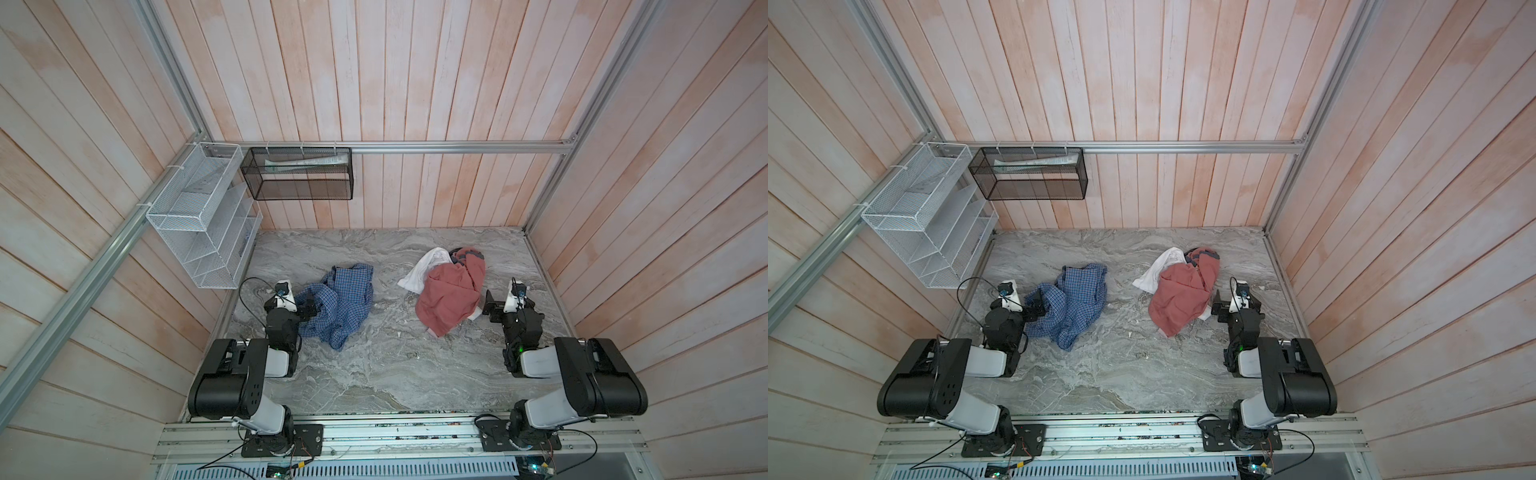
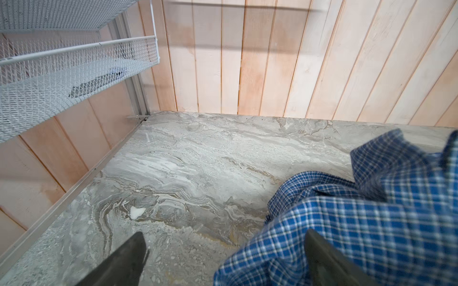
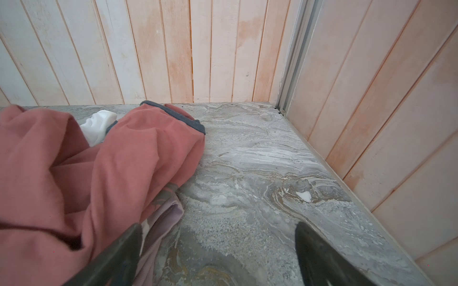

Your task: Pick out a specific cloth from the pile

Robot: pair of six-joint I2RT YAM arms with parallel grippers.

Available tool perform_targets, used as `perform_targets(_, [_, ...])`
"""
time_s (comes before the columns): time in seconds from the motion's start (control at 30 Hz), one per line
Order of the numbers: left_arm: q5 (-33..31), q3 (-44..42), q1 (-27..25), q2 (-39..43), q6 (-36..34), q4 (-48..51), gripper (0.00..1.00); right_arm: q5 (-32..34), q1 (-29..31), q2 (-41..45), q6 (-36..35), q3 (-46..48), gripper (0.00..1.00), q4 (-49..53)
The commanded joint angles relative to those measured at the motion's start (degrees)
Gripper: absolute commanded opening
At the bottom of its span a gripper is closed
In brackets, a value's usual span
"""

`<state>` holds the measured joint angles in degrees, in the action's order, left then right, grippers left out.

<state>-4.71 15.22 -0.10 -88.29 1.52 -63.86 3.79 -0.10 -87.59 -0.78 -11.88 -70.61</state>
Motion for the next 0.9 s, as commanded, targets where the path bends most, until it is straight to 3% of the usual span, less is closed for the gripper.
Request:
perform_targets(0.0, [0.1, 1.3, 0.3, -0.1, 0.2, 0.2, 1.0, -1.0, -0.7, -0.5, 0.8, -1.0, 0.95, -2.5])
perform_targets(0.87, [-0.1, 1.2, 0.2, 0.0, -0.1, 0.1, 1.0, -2.5, -2.0, 0.2, 2.2, -2.2, 0.97, 1.0])
